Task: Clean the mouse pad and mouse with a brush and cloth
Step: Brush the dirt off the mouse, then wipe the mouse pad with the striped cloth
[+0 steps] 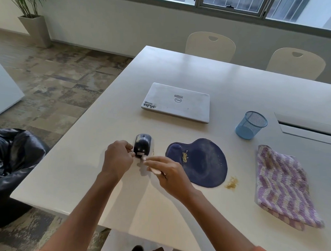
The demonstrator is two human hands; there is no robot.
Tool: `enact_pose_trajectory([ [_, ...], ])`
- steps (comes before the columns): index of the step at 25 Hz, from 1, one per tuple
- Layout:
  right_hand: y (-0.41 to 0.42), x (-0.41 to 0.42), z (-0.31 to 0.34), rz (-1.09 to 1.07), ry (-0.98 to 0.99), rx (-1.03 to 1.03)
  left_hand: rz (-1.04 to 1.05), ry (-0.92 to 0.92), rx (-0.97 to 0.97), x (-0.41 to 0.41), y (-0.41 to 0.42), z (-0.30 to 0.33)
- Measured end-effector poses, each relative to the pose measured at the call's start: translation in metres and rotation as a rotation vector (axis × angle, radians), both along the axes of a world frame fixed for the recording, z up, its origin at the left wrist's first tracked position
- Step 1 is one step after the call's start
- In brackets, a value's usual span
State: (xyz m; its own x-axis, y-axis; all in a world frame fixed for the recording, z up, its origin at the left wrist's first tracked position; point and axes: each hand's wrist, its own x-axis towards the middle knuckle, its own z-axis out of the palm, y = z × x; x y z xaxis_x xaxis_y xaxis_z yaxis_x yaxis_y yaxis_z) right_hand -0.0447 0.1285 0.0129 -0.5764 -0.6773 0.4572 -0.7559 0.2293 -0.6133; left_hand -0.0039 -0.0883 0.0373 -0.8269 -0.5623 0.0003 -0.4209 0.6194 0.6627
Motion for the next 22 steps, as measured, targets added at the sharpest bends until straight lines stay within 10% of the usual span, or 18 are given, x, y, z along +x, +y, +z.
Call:
enact_pose_trajectory([
  [11, 0.037, -0.026, 0.041, -0.360, -0.348, -0.428, -0.063, 0.268, -0.125, -0.010, 0.036, 0.022],
  [22, 0.152, -0.106, 0.059, -0.800, -0.343, -0.300, -0.630, 0.237, -0.221, -0.080, 0.174, 0.036],
])
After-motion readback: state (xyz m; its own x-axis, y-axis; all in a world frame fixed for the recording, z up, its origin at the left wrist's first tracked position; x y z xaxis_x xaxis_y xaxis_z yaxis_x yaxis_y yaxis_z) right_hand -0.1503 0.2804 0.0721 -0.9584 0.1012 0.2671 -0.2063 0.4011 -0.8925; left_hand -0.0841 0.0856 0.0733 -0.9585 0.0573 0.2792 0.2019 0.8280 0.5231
